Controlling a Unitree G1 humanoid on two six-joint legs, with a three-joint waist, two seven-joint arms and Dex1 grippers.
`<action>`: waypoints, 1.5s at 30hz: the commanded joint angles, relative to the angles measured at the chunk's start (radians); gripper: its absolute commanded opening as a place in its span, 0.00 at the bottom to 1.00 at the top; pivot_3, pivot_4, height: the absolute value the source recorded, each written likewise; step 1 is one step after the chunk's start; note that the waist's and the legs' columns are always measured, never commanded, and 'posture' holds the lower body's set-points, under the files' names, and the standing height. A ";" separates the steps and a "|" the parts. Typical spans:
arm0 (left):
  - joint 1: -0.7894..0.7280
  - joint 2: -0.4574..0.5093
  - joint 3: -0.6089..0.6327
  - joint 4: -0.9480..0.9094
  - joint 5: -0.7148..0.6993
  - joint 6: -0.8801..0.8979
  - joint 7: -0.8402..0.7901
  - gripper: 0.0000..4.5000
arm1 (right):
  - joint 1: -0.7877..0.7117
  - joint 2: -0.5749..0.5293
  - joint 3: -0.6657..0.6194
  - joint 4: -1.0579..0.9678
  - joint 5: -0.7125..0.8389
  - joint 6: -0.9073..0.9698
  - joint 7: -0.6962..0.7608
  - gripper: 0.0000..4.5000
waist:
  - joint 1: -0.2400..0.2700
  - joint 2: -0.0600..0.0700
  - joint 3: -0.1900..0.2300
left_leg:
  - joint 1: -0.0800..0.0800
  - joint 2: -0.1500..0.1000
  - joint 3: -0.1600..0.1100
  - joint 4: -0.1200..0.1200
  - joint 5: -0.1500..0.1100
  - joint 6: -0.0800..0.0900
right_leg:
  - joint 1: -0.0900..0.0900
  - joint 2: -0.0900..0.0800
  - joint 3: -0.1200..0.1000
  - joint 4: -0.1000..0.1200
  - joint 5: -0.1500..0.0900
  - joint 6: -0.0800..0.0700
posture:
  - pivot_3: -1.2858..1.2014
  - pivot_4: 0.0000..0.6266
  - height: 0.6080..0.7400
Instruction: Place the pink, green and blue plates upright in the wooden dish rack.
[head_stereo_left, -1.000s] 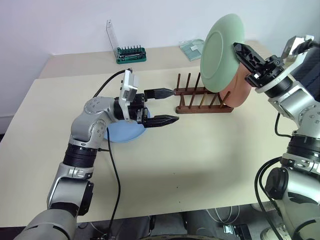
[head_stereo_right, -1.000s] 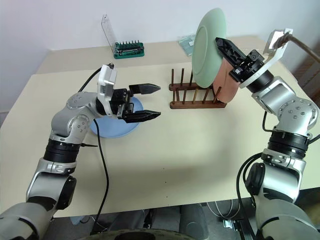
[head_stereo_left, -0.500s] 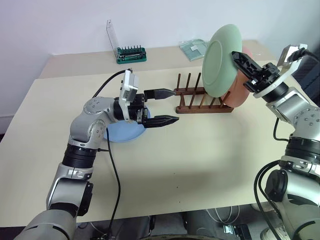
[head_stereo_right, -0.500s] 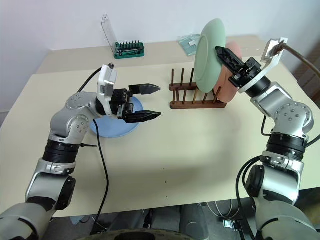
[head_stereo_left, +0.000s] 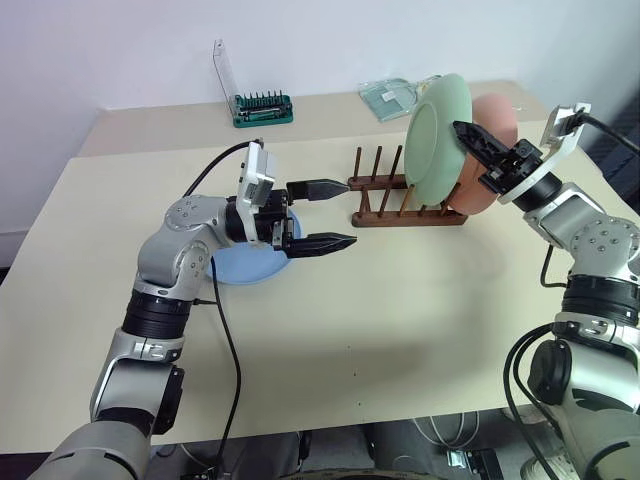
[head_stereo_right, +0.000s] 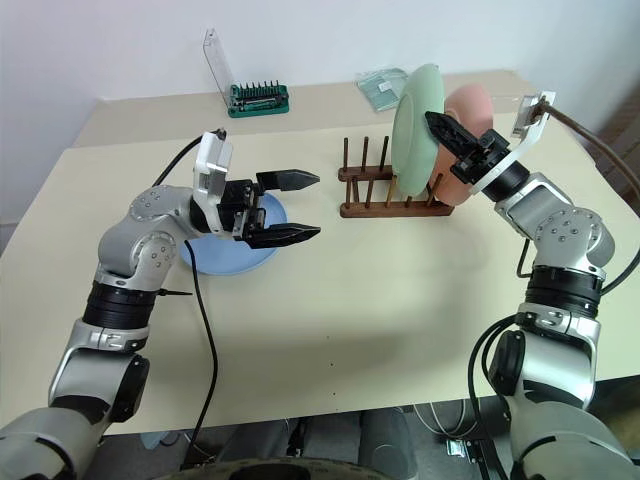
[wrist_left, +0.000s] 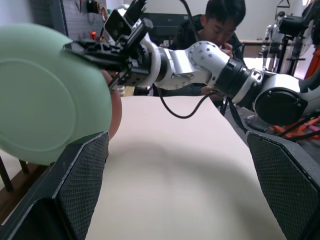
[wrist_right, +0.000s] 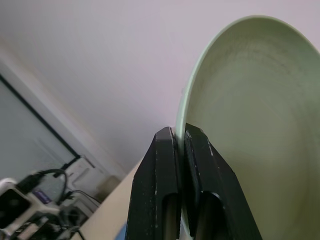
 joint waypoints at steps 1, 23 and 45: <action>-0.006 0.010 0.014 -0.038 -0.011 0.000 0.002 1.00 | -0.015 0.003 -0.011 0.001 -0.003 -0.015 0.033 0.15 | 0.000 0.000 0.000 | 0.000 0.000 0.000 0.000 0.000 0.000 | 0.000 0.000 0.000 0.000 0.000 0.000 | 0.52 0.24 1.00; -0.008 0.001 0.007 -0.032 -0.014 -0.003 0.001 1.00 | -0.045 -0.034 -0.003 -0.135 -0.081 -0.111 0.046 0.98 | 0.000 0.000 0.000 | 0.000 0.000 0.000 0.000 0.000 0.000 | 0.000 0.000 0.000 0.000 0.000 0.000 | 0.52 0.24 1.00; -0.347 0.121 0.099 0.675 0.289 -0.049 0.464 1.00 | 0.193 -0.164 0.148 -0.649 -0.024 -0.076 0.190 0.98 | -0.001 -0.001 0.001 | 0.000 0.000 0.000 0.000 0.000 0.000 | 0.000 0.000 -0.001 -0.001 0.001 0.001 | 0.52 0.24 1.00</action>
